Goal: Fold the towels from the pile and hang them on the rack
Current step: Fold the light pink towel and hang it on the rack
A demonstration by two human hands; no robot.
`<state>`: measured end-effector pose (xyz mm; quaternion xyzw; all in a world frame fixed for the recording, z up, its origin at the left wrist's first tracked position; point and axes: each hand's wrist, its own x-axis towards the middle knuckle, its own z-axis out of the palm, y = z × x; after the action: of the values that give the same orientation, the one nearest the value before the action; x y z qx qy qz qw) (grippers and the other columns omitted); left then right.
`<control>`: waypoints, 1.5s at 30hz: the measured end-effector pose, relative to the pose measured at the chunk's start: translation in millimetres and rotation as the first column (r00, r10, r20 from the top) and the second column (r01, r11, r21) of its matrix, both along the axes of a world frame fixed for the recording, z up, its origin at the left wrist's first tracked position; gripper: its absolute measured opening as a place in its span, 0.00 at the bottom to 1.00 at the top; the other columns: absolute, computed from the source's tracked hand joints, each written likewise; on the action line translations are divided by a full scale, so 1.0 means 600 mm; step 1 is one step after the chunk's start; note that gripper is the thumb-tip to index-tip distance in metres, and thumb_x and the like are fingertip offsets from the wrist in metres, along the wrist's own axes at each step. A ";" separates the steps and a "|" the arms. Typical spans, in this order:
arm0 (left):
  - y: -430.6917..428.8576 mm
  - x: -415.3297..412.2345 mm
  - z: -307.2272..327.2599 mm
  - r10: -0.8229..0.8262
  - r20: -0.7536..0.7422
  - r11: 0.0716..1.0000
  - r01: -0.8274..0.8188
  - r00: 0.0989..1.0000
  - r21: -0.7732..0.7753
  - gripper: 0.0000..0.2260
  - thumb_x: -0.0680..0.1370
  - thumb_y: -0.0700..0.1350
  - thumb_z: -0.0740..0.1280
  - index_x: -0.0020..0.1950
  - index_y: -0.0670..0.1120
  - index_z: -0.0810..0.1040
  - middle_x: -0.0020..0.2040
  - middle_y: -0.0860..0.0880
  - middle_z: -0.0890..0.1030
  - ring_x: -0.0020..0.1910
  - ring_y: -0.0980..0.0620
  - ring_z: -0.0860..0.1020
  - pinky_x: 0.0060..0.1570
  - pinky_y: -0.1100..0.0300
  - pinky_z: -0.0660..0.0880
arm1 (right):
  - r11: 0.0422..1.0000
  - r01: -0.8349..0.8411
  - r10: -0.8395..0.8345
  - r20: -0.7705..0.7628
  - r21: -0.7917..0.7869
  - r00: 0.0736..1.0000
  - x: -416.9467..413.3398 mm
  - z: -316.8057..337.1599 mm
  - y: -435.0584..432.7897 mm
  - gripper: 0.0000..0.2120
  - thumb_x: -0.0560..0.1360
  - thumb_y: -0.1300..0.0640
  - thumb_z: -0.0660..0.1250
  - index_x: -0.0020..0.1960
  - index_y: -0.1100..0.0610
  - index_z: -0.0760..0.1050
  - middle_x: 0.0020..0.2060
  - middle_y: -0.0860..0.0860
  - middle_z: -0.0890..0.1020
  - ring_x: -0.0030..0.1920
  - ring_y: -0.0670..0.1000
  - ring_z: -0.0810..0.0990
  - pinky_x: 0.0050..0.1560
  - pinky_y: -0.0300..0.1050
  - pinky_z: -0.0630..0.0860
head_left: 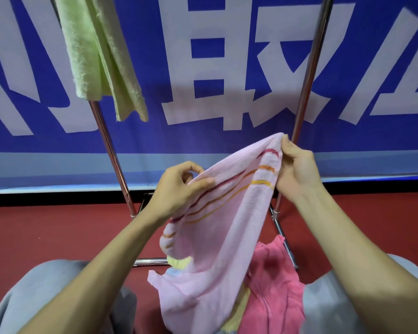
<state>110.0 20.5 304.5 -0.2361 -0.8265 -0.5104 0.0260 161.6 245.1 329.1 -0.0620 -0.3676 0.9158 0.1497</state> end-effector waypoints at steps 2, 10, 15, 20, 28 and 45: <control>-0.001 -0.001 -0.004 -0.081 0.070 0.995 0.085 0.994 -0.056 0.10 0.68 0.56 0.73 0.39 0.52 0.79 0.32 0.48 0.73 0.32 0.55 0.68 0.36 0.57 0.66 | 0.999 0.043 -0.043 0.043 -0.015 0.998 -0.005 -0.003 0.009 0.09 0.80 0.57 0.60 0.45 0.59 0.76 0.39 0.54 0.82 0.44 0.53 0.81 0.56 0.53 0.77; -0.004 0.002 -0.020 -0.161 0.166 0.832 0.224 0.973 -0.507 0.12 0.78 0.47 0.66 0.37 0.44 0.74 0.35 0.50 0.73 0.33 0.54 0.68 0.35 0.58 0.65 | 0.986 0.160 -0.153 0.156 -0.037 0.976 -0.017 -0.027 0.009 0.06 0.79 0.59 0.62 0.48 0.61 0.75 0.42 0.55 0.81 0.47 0.53 0.81 0.60 0.51 0.76; -0.019 -0.006 -0.016 -0.043 0.081 0.711 0.087 0.996 -0.698 0.14 0.79 0.48 0.62 0.35 0.44 0.69 0.35 0.48 0.73 0.37 0.47 0.67 0.36 0.57 0.63 | 0.937 0.322 -0.293 0.193 -0.138 0.936 -0.022 -0.035 0.017 0.08 0.79 0.62 0.62 0.56 0.64 0.73 0.43 0.56 0.81 0.43 0.53 0.82 0.39 0.45 0.80; -0.029 -0.006 -0.010 0.048 0.043 0.743 -0.007 0.998 -0.670 0.18 0.77 0.47 0.63 0.27 0.47 0.70 0.26 0.51 0.71 0.30 0.50 0.68 0.28 0.60 0.63 | 0.930 0.363 -0.367 0.210 0.056 0.906 -0.009 -0.028 0.002 0.05 0.77 0.68 0.62 0.43 0.65 0.75 0.38 0.57 0.81 0.34 0.50 0.83 0.35 0.42 0.81; -0.016 0.006 -0.005 0.038 0.450 0.999 -0.028 0.892 -0.029 0.10 0.76 0.40 0.68 0.39 0.33 0.80 0.31 0.42 0.81 0.29 0.48 0.80 0.32 0.58 0.80 | 0.634 0.171 -0.345 0.077 0.754 0.935 -0.002 -0.040 -0.046 0.06 0.73 0.67 0.65 0.45 0.58 0.78 0.36 0.54 0.81 0.34 0.50 0.79 0.35 0.43 0.76; 0.008 0.020 -0.009 0.014 0.686 0.863 -0.355 0.727 0.359 0.04 0.75 0.29 0.62 0.41 0.34 0.75 0.34 0.38 0.79 0.24 0.50 0.80 0.27 0.62 0.79 | -0.070 0.026 0.102 -0.018 0.997 0.995 0.036 -0.047 -0.109 0.07 0.70 0.50 0.73 0.46 0.52 0.83 0.39 0.46 0.84 0.40 0.46 0.81 0.46 0.44 0.77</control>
<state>122.0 25.5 298.8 0.0604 -0.6527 -0.7380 -0.1607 182.9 179.6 301.1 0.1175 -0.9146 0.3616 0.1375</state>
